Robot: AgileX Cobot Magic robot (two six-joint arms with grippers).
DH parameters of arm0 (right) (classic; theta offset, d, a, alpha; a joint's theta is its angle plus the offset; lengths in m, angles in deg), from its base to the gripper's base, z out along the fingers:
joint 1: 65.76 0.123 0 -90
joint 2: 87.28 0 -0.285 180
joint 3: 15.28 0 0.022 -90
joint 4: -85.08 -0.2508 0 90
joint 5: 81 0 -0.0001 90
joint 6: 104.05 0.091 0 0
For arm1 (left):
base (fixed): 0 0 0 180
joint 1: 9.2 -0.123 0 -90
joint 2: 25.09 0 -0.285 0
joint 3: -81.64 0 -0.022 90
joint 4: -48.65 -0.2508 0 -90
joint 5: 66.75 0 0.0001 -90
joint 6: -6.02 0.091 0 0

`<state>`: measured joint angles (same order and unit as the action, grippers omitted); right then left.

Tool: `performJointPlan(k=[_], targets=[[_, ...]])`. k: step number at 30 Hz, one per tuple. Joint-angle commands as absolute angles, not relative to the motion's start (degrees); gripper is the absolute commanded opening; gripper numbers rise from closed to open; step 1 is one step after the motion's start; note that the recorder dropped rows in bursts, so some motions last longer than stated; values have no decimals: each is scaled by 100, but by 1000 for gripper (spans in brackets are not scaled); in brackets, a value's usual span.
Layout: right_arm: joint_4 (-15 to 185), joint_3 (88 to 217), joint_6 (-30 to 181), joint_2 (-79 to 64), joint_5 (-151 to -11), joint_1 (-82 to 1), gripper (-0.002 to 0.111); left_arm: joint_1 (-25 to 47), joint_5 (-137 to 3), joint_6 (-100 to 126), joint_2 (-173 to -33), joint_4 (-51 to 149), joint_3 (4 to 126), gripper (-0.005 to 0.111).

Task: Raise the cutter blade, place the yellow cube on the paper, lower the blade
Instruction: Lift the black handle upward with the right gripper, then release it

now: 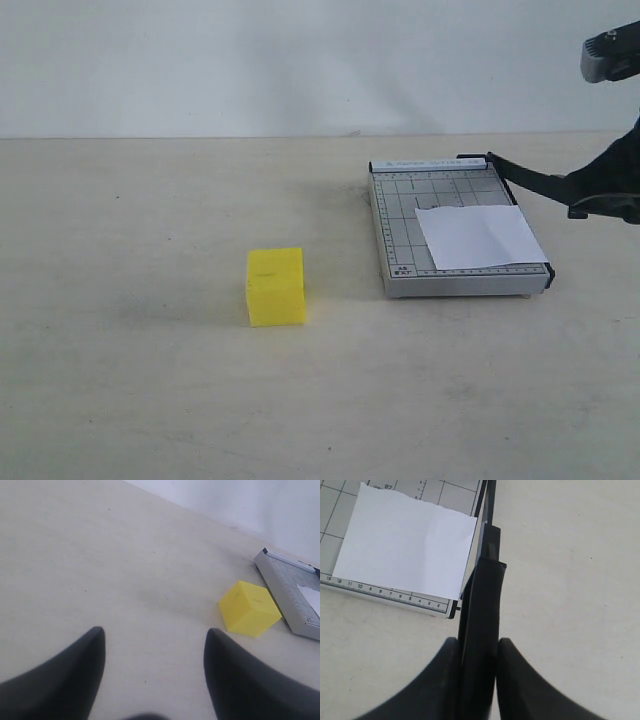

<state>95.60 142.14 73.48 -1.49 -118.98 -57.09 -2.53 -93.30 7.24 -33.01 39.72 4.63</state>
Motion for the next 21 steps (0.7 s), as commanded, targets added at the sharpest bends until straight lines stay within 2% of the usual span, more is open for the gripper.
performJointPlan(k=[1,2,6,7,10,15,21], targets=[[9824,14298,7194,-260,-11763,-5720,14,-223,-9308,705,-3288,3992,448,56],[9824,14298,7184,-260,-11778,-5720,21,-223,-9308,705,-3288,3992,448,56],[9799,14298,7116,-260,-11895,-5720,68,-223,-9308,705,-3288,3992,448,56],[9788,14298,7116,-260,-11949,-5720,72,-223,-9308,705,-3288,3992,448,56],[9703,14298,7071,-386,-11973,-5720,59,-223,-9308,705,-3288,3992,448,56],[7963,14107,6150,-1481,-11639,-5720,58,-223,-9308,705,-3288,3992,448,56],[7816,12727,6129,-3391,-11104,-5720,58,-223,-9308,705,-3288,3992,448,56]])
